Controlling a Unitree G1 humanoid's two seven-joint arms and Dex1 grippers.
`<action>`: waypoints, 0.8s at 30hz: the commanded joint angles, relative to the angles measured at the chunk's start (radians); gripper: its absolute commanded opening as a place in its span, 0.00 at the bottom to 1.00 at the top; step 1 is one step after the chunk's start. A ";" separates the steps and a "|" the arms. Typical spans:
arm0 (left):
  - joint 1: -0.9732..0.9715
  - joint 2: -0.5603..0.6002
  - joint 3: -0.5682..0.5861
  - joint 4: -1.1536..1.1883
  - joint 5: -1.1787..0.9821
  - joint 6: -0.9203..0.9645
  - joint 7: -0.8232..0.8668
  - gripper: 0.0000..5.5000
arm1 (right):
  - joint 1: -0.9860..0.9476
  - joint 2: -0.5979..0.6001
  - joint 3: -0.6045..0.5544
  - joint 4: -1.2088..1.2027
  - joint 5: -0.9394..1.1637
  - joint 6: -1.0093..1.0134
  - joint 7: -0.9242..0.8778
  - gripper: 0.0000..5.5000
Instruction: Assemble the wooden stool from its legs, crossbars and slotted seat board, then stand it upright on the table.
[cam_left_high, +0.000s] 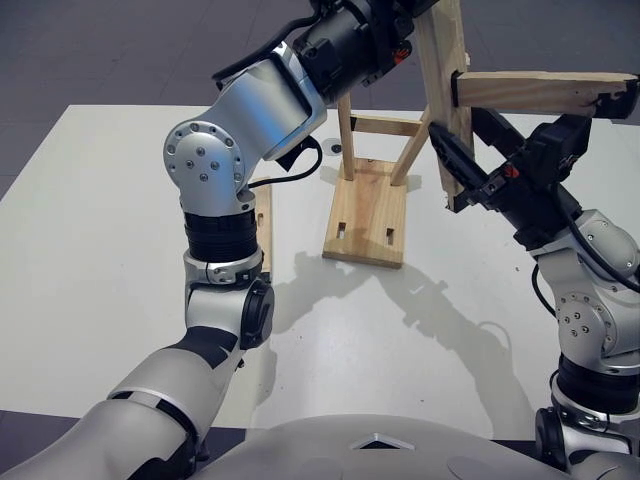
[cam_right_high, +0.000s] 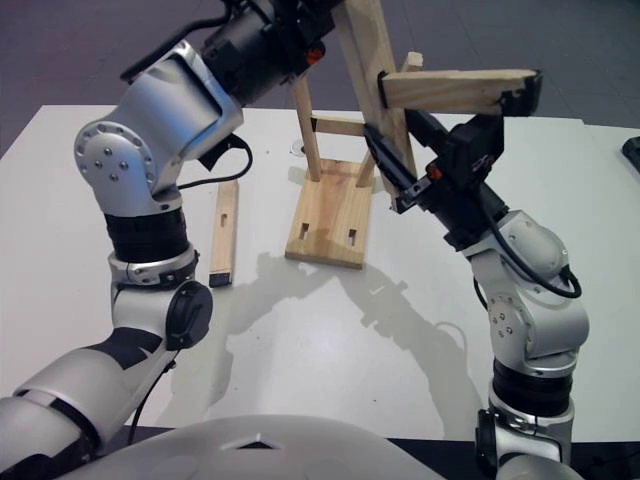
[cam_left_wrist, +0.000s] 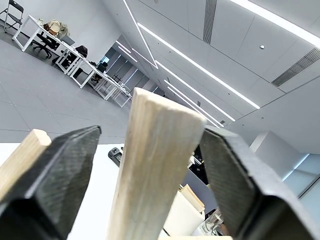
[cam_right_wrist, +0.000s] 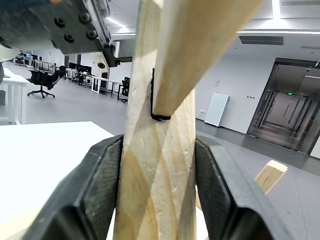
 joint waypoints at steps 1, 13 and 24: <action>0.018 0.003 -0.002 0.006 0.009 0.013 0.016 0.48 | -0.001 -0.011 0.008 0.009 -0.013 -0.016 0.007 0.38; 0.054 0.001 -0.012 0.029 0.044 0.035 0.009 0.20 | -0.016 -0.032 0.051 0.039 -0.108 -0.069 0.030 0.38; 0.064 -0.002 0.001 0.052 0.099 0.006 -0.041 0.19 | -0.010 -0.064 0.090 0.071 -0.169 -0.096 0.062 0.50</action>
